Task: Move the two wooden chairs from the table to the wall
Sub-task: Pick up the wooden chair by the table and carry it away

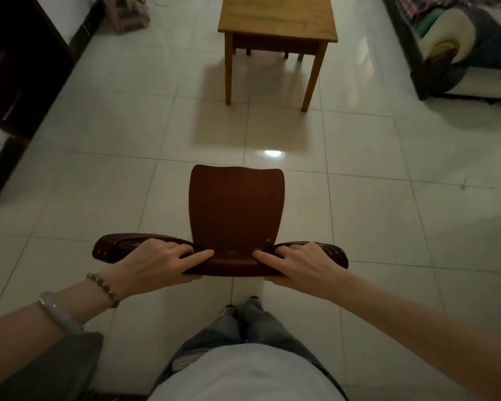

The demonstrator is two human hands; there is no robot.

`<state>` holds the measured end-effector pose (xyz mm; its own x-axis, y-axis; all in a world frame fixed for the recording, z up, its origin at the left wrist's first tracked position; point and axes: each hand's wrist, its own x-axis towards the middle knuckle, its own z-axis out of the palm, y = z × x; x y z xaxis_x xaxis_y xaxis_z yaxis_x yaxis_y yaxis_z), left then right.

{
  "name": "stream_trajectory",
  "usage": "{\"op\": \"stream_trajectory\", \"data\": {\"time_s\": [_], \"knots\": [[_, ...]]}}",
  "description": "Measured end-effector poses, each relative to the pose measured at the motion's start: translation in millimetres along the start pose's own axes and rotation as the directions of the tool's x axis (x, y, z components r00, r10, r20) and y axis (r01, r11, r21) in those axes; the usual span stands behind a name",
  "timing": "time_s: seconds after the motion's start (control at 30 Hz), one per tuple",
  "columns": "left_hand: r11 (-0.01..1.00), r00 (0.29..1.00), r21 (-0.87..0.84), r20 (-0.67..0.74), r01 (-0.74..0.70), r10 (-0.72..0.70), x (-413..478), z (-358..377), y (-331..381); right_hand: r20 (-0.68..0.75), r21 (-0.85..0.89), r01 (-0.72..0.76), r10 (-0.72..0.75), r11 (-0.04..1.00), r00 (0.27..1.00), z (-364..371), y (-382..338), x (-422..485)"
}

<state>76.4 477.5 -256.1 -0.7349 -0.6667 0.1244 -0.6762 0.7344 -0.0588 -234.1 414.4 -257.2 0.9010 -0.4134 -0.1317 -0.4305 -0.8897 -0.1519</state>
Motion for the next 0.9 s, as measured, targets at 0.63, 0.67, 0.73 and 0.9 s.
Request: {"op": "stream_trajectory", "data": {"time_s": [0.63,0.67,0.73,0.9], "knots": [[0.998,0.999,-0.016,0.003,-0.053,0.053,-99,-20,62,0.149,0.057,-0.006,-0.003,0.998,0.989,6,-123,-18],[0.998,0.998,-0.022,-0.002,-0.057,0.057,-101,-20,63,0.146,0.057,-0.005,-0.003,0.998,0.989,6,-124,-18],[0.997,0.997,-0.014,-0.01,-0.075,0.075,-105,-20,65,0.143,0.067,-0.005,-0.004,0.998,0.99,5,-127,-20],[0.996,0.996,-0.022,-0.015,-0.088,0.088,-116,-23,80,0.173,0.102,0.052,-0.069,0.993,0.983,8,-137,-26]]}}
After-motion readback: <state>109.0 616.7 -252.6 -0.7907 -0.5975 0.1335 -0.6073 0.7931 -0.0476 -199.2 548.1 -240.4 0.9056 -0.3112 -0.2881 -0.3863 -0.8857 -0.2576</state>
